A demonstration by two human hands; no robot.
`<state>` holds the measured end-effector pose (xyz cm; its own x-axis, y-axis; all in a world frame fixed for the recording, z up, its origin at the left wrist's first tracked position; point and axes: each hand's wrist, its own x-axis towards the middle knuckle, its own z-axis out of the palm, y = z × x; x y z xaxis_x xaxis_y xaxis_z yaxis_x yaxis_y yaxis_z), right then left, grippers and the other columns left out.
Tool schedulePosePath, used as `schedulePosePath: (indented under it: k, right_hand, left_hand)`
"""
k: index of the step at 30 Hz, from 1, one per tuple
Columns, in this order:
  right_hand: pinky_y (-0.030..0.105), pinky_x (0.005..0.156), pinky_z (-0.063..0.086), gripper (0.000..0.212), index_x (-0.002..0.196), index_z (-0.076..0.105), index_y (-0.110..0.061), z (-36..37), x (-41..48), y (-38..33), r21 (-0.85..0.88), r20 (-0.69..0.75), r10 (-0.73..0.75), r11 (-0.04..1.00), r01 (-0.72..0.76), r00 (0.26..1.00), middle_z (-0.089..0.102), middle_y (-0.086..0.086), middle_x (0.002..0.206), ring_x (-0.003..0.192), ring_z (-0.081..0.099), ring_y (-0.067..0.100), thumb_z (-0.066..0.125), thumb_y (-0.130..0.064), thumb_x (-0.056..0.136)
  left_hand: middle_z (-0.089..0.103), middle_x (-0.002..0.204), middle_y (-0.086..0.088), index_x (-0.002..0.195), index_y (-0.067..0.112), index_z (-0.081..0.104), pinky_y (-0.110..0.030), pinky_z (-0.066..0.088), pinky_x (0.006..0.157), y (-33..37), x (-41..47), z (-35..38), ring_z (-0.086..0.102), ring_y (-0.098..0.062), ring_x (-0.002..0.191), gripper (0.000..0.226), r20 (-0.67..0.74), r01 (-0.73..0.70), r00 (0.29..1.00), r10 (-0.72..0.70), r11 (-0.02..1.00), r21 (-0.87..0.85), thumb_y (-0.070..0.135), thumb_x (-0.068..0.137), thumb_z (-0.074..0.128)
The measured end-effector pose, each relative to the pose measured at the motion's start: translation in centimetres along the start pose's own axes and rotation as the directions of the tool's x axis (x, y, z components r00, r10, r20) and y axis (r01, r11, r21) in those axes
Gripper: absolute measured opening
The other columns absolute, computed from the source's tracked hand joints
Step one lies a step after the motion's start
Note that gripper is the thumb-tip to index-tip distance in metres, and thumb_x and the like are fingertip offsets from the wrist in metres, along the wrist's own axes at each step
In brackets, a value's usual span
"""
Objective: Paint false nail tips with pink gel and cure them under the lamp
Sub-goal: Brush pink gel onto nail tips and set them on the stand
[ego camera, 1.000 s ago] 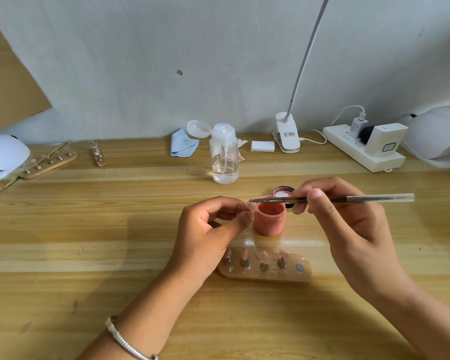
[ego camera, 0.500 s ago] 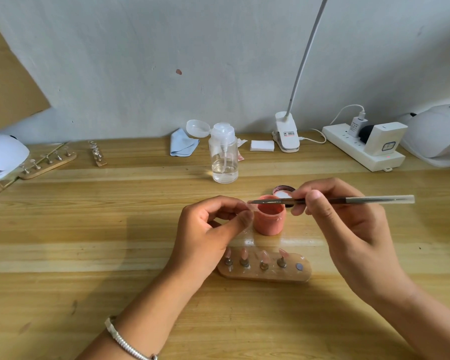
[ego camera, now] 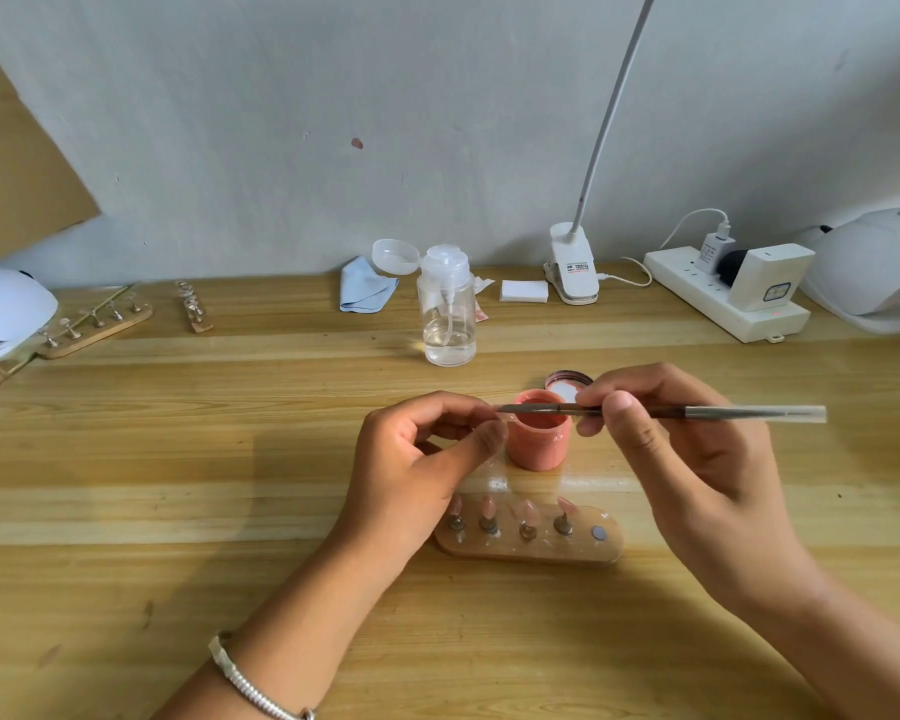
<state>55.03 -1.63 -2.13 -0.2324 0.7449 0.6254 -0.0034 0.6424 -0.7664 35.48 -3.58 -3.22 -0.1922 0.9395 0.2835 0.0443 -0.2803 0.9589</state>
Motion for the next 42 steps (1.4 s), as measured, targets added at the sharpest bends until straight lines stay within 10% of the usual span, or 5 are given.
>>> schedulePosePath:
  k: [42]
  right_hand:
    - [0.021,0.079,0.049,0.021,0.097,0.070,-0.016,0.26,-0.12,-0.27,-0.055,-0.039,-0.019,0.998,0.017,0.999,0.070,-0.008,0.084,0.084,0.069,0.017,0.054,-0.029,0.100]
  left_hand:
    - [0.078,0.082,-0.002,0.081,0.023,0.078,-0.009,0.045,0.057,0.40,-0.18,0.18,0.070,-0.006,0.072,0.013,0.000,-0.016,1.000,0.016,0.998,-0.068,0.026,0.069,0.079]
